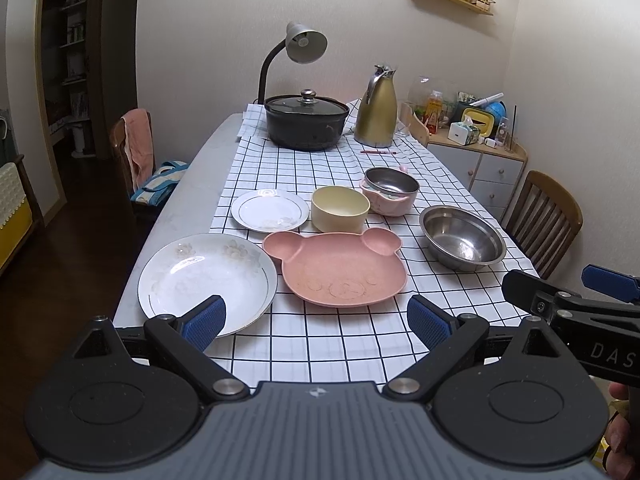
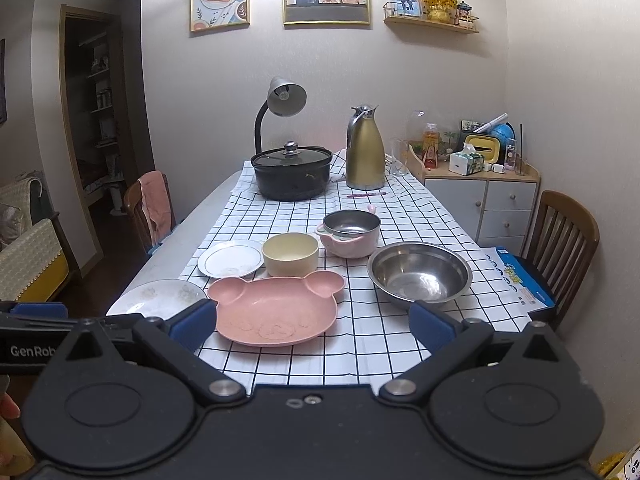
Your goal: Organize plates and bowls
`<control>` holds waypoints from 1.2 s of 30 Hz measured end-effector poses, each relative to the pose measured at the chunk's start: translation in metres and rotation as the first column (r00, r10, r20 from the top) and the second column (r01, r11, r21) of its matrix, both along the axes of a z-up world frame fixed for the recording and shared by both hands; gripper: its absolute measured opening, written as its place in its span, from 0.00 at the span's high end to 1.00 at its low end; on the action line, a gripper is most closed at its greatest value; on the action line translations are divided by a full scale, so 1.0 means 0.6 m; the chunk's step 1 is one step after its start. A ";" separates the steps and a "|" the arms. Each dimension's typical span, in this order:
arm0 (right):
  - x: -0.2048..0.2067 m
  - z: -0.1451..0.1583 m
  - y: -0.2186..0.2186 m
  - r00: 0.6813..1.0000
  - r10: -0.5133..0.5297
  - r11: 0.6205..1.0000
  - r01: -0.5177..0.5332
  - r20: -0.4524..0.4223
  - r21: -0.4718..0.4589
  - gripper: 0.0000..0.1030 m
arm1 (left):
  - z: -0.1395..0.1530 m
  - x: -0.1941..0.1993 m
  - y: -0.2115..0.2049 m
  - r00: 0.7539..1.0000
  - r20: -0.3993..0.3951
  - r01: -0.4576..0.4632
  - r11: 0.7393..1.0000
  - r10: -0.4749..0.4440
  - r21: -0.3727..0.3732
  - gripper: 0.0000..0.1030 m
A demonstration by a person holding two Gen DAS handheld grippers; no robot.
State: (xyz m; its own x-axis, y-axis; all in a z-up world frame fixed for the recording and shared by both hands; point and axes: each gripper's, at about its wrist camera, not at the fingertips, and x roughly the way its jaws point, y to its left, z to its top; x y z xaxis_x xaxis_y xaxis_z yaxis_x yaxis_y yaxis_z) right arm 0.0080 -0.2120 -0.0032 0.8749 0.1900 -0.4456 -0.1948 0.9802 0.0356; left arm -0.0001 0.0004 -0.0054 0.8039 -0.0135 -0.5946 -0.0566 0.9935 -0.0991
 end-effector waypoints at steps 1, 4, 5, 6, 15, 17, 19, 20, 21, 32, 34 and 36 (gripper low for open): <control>0.002 0.000 0.000 1.000 0.001 1.000 -0.001 0.000 0.001 0.00 | 0.000 0.000 0.002 1.000 0.001 0.000 1.000 0.000 0.000 0.05; 0.004 -0.003 0.002 1.000 0.007 1.000 -0.007 0.001 0.001 0.00 | 0.001 0.003 0.009 1.000 0.000 -0.004 1.000 0.004 0.000 0.05; 0.006 -0.003 0.003 1.000 0.009 1.000 -0.009 0.001 0.000 0.00 | 0.001 0.004 0.010 1.000 0.000 -0.004 1.000 0.004 -0.002 0.05; 0.007 -0.003 0.005 1.000 0.012 1.000 -0.011 0.002 -0.001 0.00 | 0.001 0.006 0.012 1.000 -0.001 -0.006 1.000 0.006 0.000 0.05; 0.026 -0.009 0.019 0.999 0.047 0.999 -0.047 -0.009 -0.014 0.00 | -0.008 0.024 0.027 0.999 -0.019 -0.041 0.999 0.041 -0.012 0.05; 0.034 -0.012 0.021 0.998 0.056 0.998 -0.056 -0.012 -0.018 0.00 | -0.011 0.031 0.030 0.998 -0.023 -0.052 0.999 0.051 -0.014 0.05; 0.042 -0.016 0.024 0.998 0.062 0.998 -0.063 -0.018 -0.020 0.00 | -0.014 0.040 0.032 0.998 -0.027 -0.060 0.998 0.060 -0.014 0.05; 0.047 -0.018 0.024 0.998 0.066 0.998 -0.067 -0.020 -0.018 0.00 | -0.014 0.044 0.032 0.998 -0.029 -0.063 0.998 0.063 -0.014 0.05; 0.051 -0.020 0.024 0.997 0.069 0.997 -0.069 -0.022 -0.017 0.00 | -0.015 0.049 0.032 0.997 -0.031 -0.066 0.998 0.065 -0.014 0.05; 0.097 -0.029 0.018 0.996 0.081 0.997 -0.082 -0.035 -0.015 0.00 | -0.027 0.083 0.031 0.994 -0.058 -0.092 0.996 0.092 -0.007 0.05; 0.108 -0.034 0.022 0.994 0.096 0.995 -0.097 -0.049 -0.018 0.00 | -0.035 0.090 0.040 0.991 -0.074 -0.111 0.994 0.109 -0.014 0.05; 0.119 -0.043 0.029 0.990 0.123 0.992 -0.125 -0.067 -0.023 0.00 | -0.046 0.098 0.052 0.986 -0.097 -0.136 0.990 0.133 -0.023 0.05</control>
